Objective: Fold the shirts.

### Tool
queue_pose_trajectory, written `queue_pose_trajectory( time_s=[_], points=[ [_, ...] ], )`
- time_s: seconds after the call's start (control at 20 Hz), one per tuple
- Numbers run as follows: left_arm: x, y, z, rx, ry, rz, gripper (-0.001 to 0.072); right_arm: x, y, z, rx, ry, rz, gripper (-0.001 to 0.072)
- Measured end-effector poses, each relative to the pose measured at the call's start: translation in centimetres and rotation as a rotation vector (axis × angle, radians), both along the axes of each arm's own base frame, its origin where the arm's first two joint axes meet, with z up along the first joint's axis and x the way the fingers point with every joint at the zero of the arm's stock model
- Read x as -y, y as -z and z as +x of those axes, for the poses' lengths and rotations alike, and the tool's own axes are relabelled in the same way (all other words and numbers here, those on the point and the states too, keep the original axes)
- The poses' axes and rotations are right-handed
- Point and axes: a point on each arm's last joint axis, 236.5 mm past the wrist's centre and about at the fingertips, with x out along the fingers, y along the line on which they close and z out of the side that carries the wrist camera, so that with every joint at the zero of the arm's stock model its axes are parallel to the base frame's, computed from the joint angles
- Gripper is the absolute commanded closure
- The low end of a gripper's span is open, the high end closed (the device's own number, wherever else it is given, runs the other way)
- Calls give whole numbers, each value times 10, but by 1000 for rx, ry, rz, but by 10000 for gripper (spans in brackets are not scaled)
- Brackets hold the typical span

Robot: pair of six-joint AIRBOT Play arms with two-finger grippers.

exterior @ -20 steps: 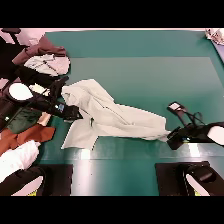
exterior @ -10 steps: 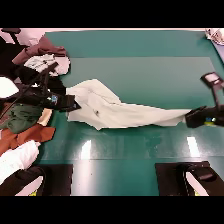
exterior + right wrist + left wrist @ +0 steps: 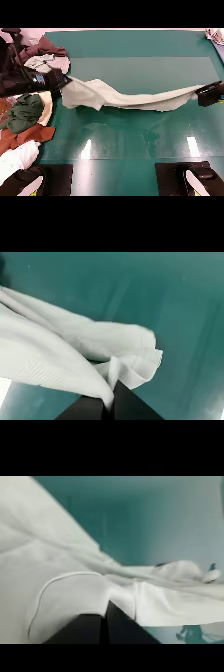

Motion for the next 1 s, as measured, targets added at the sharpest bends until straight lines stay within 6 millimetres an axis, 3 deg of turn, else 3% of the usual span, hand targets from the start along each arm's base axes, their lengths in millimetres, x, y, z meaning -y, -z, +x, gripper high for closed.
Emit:
queue_pose_trajectory(
  time_s=[0.2,0.35,0.45,0.6,0.65,0.7,0.8,0.9,1.0],
  points=[
    [-1,-74,-5,132,-7,-40,687,7,-64,-6,203,-21,-101,690],
    [-1,-131,-30,207,29,-51,687,7,-125,-24,368,-43,-151,691],
    [1,-186,-61,298,65,-92,688,5,-177,-40,498,-64,-175,692],
    [1,-281,-128,484,124,-210,689,0,-270,-67,715,-87,-168,693],
    [-5,-299,-142,525,109,-226,689,-2,-296,-72,770,-95,-159,693],
    [-13,-308,-145,548,77,-223,688,-3,-312,-70,792,-94,-149,693],
    [-29,-298,-119,526,-18,-164,687,0,-316,-46,752,-59,-151,693],
    [-32,-261,-71,433,-67,-89,686,0,-279,1,608,-22,-190,692],
    [-23,-195,-9,283,-68,6,686,4,-211,58,408,20,-244,693]
  ],
)
